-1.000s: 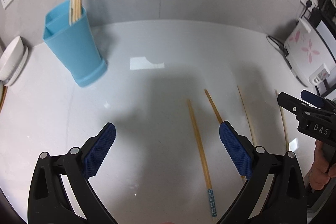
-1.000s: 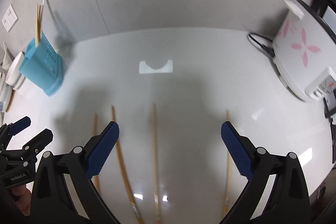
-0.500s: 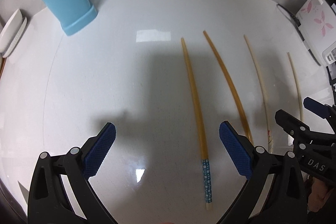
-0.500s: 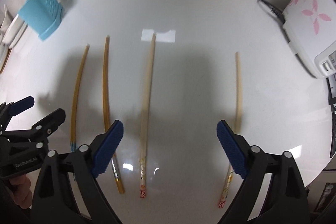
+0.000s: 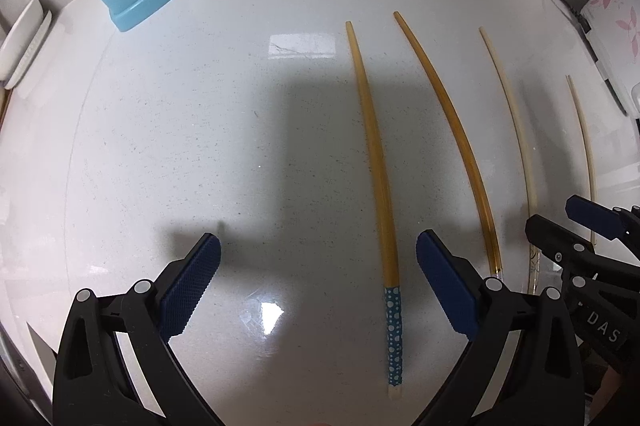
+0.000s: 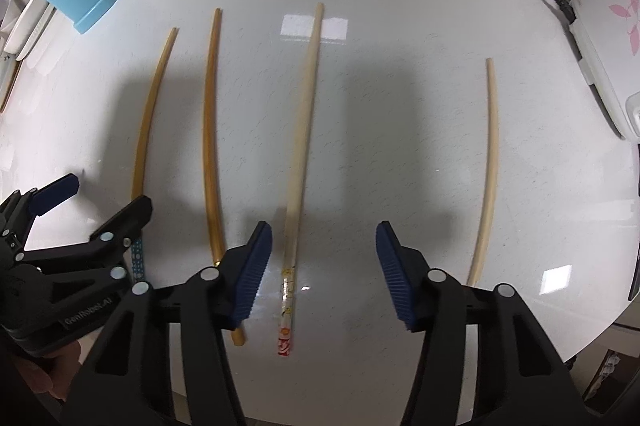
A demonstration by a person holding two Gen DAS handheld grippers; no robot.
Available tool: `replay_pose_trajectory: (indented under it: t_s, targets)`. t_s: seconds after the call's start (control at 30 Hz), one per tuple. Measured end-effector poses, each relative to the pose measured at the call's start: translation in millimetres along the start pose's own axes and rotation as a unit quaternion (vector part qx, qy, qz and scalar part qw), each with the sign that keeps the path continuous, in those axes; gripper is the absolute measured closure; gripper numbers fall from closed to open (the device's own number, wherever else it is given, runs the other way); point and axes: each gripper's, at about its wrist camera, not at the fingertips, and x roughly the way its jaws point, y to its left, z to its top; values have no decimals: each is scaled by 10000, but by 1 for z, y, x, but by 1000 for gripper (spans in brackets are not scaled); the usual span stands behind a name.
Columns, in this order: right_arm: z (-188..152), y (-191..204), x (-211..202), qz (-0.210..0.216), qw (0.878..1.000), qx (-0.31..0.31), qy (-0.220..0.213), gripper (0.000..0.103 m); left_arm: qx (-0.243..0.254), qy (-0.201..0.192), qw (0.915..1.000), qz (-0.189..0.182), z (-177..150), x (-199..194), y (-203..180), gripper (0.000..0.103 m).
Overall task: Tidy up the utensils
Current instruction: 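Close left tool on a blue-patterned chopstick while right tool grasps a red-tipped chopstick, then lift both held chopsticks and carry them toward the holder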
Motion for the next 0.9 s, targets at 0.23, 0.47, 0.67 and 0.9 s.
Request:
replay_pose_trajectory:
  t_s: [0.23, 0.47, 0.67, 0.9]
  targets:
    - [-2, 10, 4, 0, 9999, -2, 154, 66, 44, 146, 9997, 187, 12, 2, -22, 12]
    - [8, 9, 4, 0, 9997, 24, 248, 86, 92, 384, 9992, 59, 20, -2, -35, 40]
    - [13, 9, 4, -7, 9995, 85, 308, 97, 178, 528, 9984, 69, 29, -8, -47, 96]
    - [17, 8, 3, 82, 9993, 172, 315, 97, 129, 548, 9984, 37, 35, -8, -51, 96]
